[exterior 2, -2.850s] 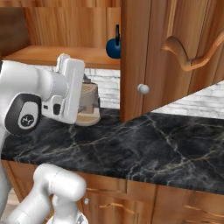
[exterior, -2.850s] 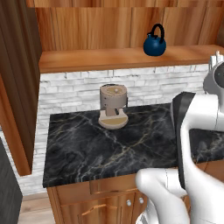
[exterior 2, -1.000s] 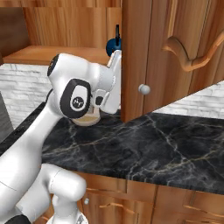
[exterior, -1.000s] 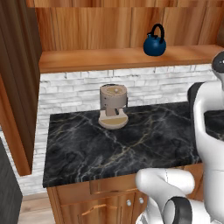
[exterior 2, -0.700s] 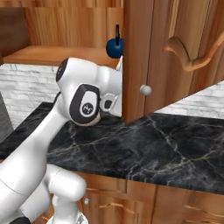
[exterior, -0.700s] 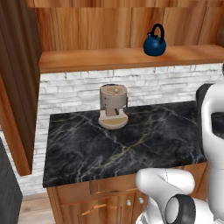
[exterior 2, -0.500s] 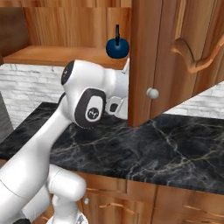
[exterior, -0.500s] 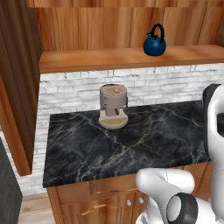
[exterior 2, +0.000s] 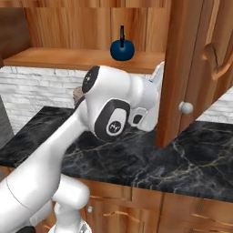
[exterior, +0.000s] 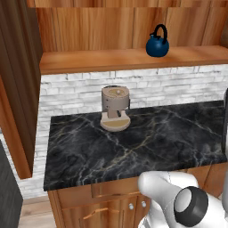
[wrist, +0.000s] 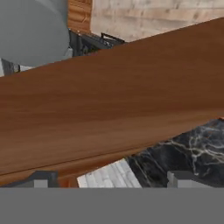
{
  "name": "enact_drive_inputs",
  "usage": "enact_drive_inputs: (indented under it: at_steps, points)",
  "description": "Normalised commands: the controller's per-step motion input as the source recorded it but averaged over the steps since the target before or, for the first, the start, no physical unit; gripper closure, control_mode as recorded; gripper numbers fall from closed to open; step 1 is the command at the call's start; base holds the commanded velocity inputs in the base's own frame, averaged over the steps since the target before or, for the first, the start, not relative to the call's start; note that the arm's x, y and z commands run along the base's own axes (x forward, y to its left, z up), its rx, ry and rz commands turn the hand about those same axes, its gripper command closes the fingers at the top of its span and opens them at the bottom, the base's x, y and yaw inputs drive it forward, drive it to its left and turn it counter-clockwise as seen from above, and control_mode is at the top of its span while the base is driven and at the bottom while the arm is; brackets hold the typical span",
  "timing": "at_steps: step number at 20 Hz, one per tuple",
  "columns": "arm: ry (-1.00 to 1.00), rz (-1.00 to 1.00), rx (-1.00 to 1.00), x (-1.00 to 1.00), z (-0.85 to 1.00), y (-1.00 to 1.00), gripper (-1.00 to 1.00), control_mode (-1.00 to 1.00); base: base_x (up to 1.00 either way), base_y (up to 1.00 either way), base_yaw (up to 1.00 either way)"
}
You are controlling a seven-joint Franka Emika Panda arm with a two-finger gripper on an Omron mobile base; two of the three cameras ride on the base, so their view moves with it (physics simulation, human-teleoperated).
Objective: Open the cabinet, pick the kettle from the cabinet, and place it in the sink.
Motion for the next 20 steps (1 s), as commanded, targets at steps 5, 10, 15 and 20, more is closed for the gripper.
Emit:
enact_drive_inputs:
  at_steps: [5, 10, 15, 20]
  points:
    - [0.00, -0.02, 0.02, -0.17, 0.00, -0.56, -1.00, -1.00, 0.00, 0.00, 0.00]
    - [0.00, -0.02, 0.02, -0.13, 0.00, -0.58, -1.00, -1.00, 0.00, 0.00, 0.00]
    - [0.00, -0.03, 0.01, -0.09, 0.00, -0.57, -1.00, -1.00, 0.00, 0.00, 0.00]
    - [0.00, -0.03, 0.00, -0.03, 0.00, -0.52, -1.00, -1.00, 0.00, 0.00, 0.00]
